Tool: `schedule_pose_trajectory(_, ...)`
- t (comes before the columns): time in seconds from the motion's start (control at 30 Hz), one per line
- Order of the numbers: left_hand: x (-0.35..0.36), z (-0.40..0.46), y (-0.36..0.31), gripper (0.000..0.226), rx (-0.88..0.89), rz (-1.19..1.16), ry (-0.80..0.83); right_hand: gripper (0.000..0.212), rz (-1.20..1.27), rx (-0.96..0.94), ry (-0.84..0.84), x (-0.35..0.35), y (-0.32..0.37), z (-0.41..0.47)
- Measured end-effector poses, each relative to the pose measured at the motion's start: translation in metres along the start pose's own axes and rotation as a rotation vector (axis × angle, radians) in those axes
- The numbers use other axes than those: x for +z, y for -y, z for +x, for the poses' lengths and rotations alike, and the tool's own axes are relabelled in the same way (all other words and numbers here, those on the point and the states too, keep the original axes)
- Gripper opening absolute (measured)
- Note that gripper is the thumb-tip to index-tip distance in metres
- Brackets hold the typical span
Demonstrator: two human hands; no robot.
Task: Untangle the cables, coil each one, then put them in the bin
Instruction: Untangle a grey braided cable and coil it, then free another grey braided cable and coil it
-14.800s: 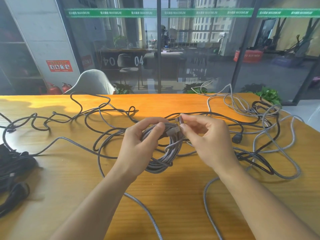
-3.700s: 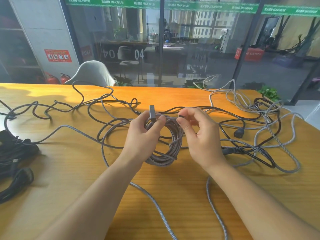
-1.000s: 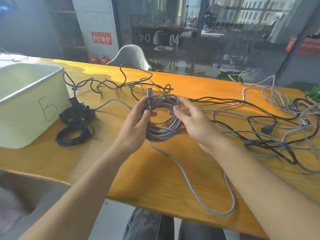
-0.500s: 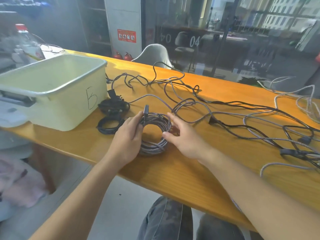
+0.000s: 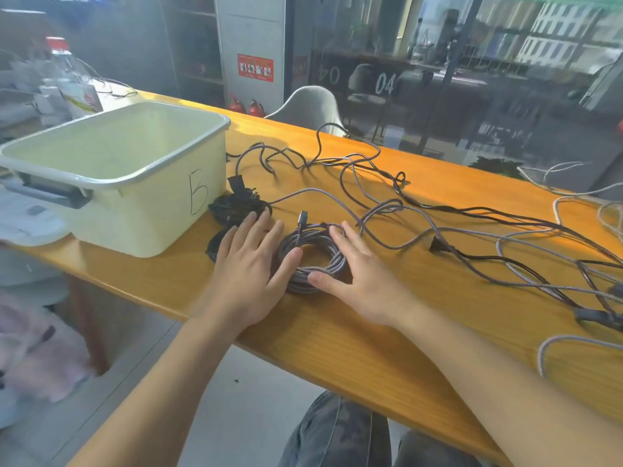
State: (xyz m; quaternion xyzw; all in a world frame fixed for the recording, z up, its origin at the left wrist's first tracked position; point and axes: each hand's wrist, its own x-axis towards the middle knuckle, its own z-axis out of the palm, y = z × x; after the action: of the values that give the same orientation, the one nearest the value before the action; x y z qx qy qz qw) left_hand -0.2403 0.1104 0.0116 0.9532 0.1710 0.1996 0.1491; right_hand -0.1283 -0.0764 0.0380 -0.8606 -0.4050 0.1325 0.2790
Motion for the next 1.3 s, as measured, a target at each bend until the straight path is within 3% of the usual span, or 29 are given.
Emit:
schedule_pose_trajectory(0.1, 0.002, 0.004, 0.009, 0.083, -0.071, 0.034, 0.07, 0.099, 0.016, 0.014, 0.002, 0.003, -0.001, 0.016)
schedule_pose_trajectory(0.37, 0.004, 0.008, 0.018, 0.079, -0.196, 0.093, 0.004, 0.091, 0.012, 0.003, 0.005, 0.015, 0.012, 0.046)
schedule_pose_trajectory(0.47, 0.003, 0.009, 0.017, 0.078, -0.195, 0.093, -0.004, 0.08, -0.088, -0.057, -0.161, 0.012, 0.015, 0.045)
schedule_pose_trajectory(0.53, 0.0, 0.01, 0.014, 0.078, -0.17, 0.094, -0.03, 0.06, -0.176, -0.159, -0.412, 0.002, 0.011, 0.041)
schedule_pose_trajectory(0.6, -0.002, 0.012, 0.008, 0.08, -0.134, 0.078, -0.045, 0.048, -0.27, -0.191, -0.559, -0.013, -0.001, 0.038)
schedule_pose_trajectory(0.73, -0.002, 0.022, -0.016, 0.079, -0.04, 0.041, -0.052, 0.045, -0.354, -0.081, -0.479, -0.039, -0.039, 0.031)
schedule_pose_trajectory(0.83, 0.005, 0.03, -0.044, 0.079, 0.039, 0.024, -0.056, 0.033, -0.28, -0.136, -0.447, -0.052, -0.062, 0.018)
schedule_pose_trajectory(0.97, 0.017, 0.04, -0.089, 0.08, 0.15, -0.017, -0.054, 0.034, -0.199, -0.218, -0.475, -0.07, -0.085, -0.01)
schedule_pose_trajectory(1.1, 0.032, 0.05, -0.138, 0.076, 0.264, -0.066, -0.048, 0.027, -0.161, -0.13, -0.582, -0.098, -0.121, -0.035)
schedule_pose_trajectory(1.3, 0.056, 0.077, -0.204, 0.066, 0.391, -0.076, 0.035, 0.023, -0.281, 0.079, -0.602, -0.136, -0.175, -0.073)
